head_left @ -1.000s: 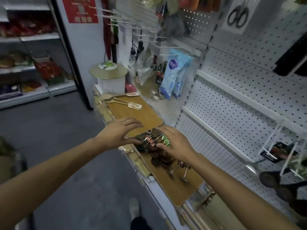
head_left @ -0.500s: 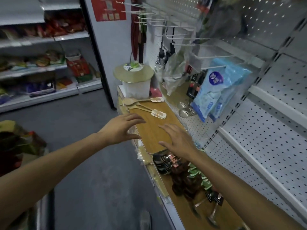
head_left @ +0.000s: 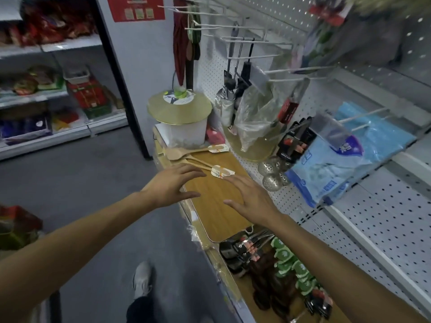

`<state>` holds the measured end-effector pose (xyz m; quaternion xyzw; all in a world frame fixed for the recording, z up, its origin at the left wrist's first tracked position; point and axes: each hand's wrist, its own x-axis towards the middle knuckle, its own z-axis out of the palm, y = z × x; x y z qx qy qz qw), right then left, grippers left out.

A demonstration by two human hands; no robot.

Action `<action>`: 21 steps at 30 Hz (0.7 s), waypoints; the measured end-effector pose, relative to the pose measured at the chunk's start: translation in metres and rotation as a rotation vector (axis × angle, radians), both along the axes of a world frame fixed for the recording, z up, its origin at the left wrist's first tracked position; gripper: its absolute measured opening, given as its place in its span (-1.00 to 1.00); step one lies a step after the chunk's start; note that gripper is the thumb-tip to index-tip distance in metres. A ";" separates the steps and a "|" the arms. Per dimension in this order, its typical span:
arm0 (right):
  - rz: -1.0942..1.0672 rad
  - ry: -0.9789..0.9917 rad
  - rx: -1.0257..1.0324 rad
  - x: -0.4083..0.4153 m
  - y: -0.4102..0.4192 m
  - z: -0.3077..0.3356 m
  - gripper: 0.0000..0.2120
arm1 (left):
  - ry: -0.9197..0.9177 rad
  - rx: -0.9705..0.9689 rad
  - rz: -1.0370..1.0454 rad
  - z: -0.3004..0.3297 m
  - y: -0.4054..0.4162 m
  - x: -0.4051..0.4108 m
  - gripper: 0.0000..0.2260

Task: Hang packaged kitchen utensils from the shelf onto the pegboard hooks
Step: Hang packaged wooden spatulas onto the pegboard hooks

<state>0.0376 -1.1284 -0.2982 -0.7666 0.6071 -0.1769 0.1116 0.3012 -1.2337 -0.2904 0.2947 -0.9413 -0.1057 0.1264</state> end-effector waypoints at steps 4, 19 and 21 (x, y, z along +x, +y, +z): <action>-0.081 -0.018 0.024 0.024 -0.043 -0.013 -0.42 | -0.013 0.031 -0.065 -0.013 -0.063 0.012 -0.49; -0.488 -0.128 0.374 0.124 -0.212 -0.137 -0.43 | -0.187 0.138 -0.186 -0.134 -0.285 0.060 -0.55; -0.560 -0.201 0.441 0.125 -0.241 -0.169 -0.45 | -0.216 0.139 -0.177 -0.165 -0.306 0.047 -0.55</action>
